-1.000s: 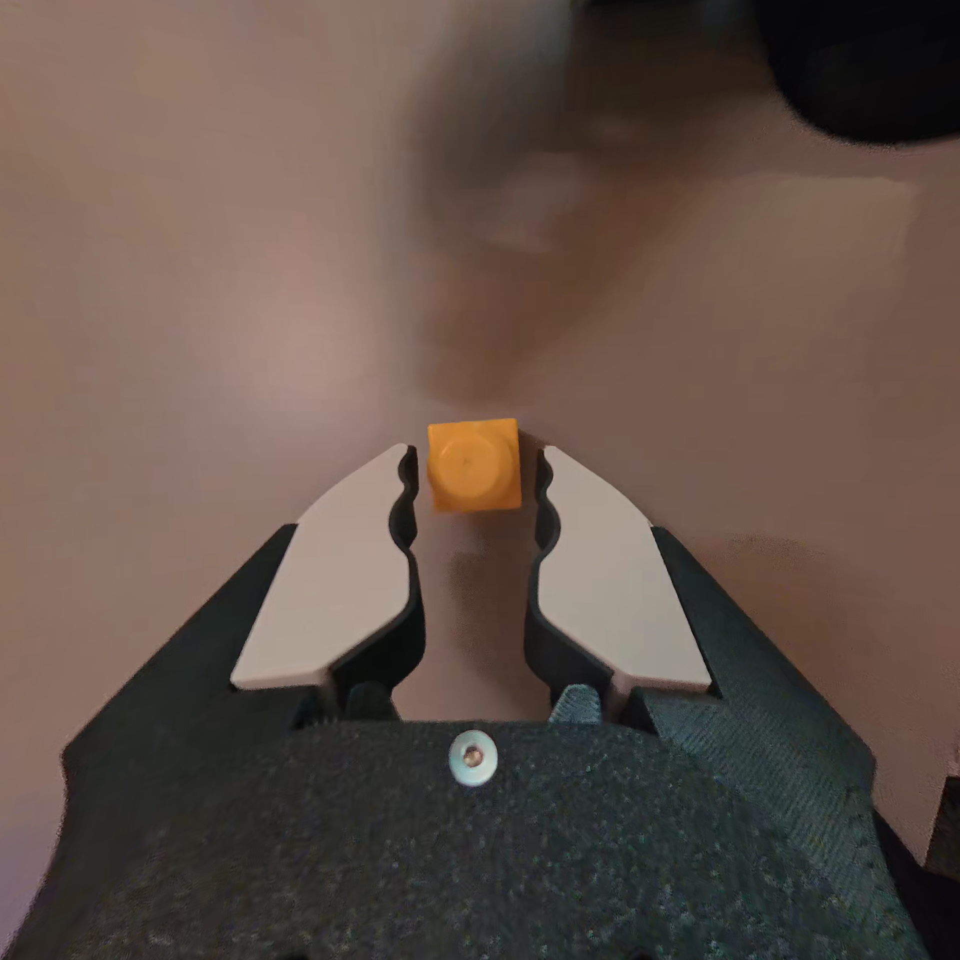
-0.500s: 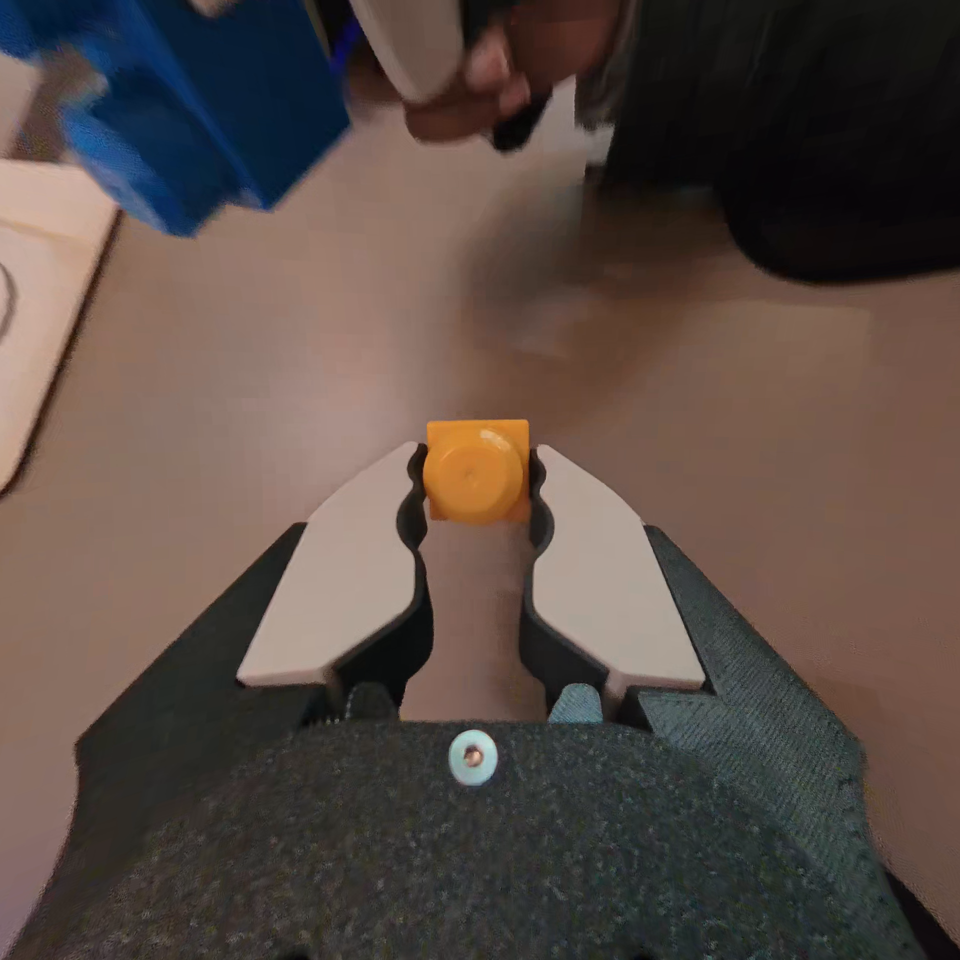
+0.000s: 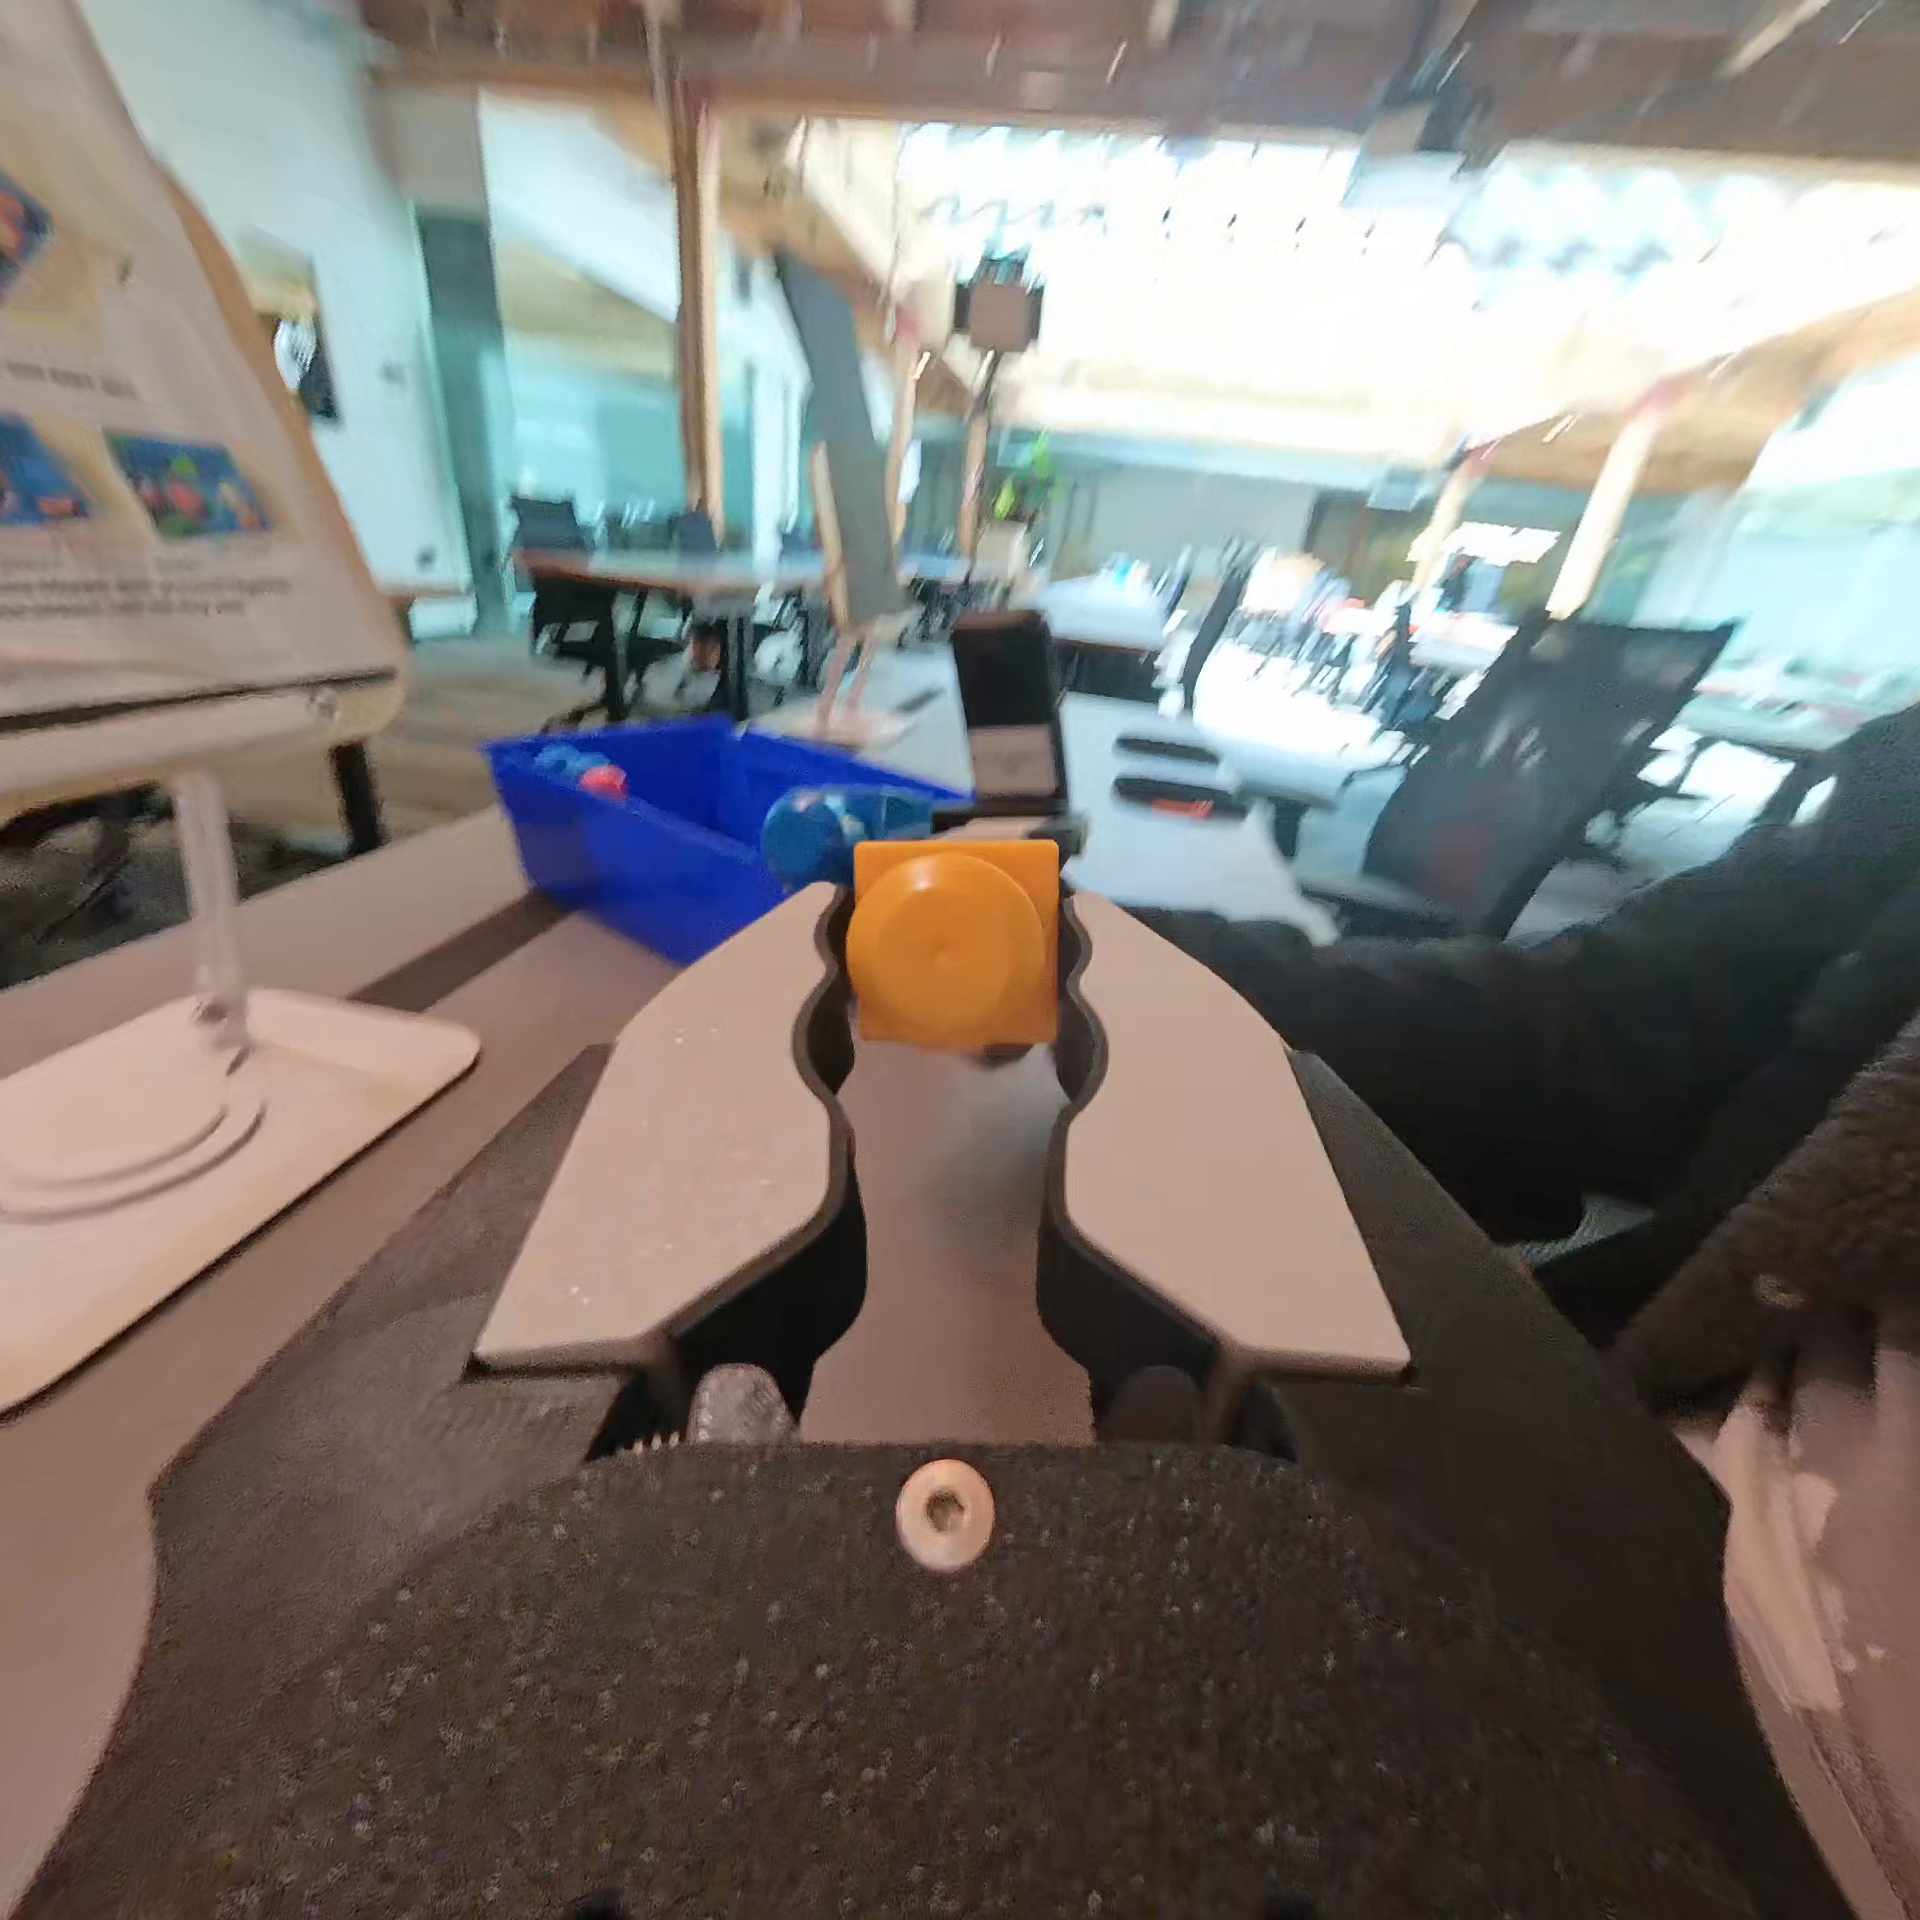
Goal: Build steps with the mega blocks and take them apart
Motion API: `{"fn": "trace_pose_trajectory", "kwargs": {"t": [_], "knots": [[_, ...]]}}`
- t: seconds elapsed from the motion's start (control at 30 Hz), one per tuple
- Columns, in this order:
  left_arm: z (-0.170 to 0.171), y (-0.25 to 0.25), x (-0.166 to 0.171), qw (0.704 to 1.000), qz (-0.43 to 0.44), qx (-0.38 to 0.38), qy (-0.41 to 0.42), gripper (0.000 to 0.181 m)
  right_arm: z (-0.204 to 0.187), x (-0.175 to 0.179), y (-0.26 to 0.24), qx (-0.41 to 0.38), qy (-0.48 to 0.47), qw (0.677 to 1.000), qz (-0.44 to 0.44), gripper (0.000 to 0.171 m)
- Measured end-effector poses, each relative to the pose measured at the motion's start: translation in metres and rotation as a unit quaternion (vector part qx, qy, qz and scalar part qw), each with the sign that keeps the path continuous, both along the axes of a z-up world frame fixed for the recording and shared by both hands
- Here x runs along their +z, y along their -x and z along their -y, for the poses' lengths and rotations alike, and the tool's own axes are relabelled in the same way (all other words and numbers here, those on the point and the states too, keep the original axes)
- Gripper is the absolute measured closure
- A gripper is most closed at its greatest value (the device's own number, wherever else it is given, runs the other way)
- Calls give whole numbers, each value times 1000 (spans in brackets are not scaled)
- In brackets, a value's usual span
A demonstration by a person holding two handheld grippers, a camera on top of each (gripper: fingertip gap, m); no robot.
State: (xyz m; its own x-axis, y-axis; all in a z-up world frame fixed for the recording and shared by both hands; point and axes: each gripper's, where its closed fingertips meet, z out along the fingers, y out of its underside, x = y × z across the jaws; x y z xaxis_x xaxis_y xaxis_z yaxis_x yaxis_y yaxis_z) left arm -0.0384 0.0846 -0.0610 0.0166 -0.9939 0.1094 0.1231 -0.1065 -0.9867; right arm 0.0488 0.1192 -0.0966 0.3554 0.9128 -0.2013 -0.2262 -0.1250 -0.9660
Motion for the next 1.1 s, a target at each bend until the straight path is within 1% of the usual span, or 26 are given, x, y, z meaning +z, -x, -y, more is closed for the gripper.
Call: {"fn": "trace_pose_trajectory", "kwargs": {"t": [0.1,0.17,0.53,0.8,0.87,1.0,1.1], "knots": [[0,9,8,997,77,-27,17,145,5,4,1,12,-11,1000,-6,135],[-4,11,7,995,94,-27,31,144,9,5,3,23,-16,1000,-8,135],[0,-6,-16,999,44,-27,11,145,38,-7,35,116,-16,992,41,135],[5,-18,-31,999,17,-32,1,144,45,-19,51,139,-6,988,67,135],[5,-19,-30,999,26,-32,5,144,46,-24,55,142,-1,987,76,135],[6,-19,-34,1000,6,-30,-3,144,46,-27,57,141,2,987,79,135],[6,-19,-41,999,-22,-29,-14,144,46,-33,57,140,5,985,99,135]]}}
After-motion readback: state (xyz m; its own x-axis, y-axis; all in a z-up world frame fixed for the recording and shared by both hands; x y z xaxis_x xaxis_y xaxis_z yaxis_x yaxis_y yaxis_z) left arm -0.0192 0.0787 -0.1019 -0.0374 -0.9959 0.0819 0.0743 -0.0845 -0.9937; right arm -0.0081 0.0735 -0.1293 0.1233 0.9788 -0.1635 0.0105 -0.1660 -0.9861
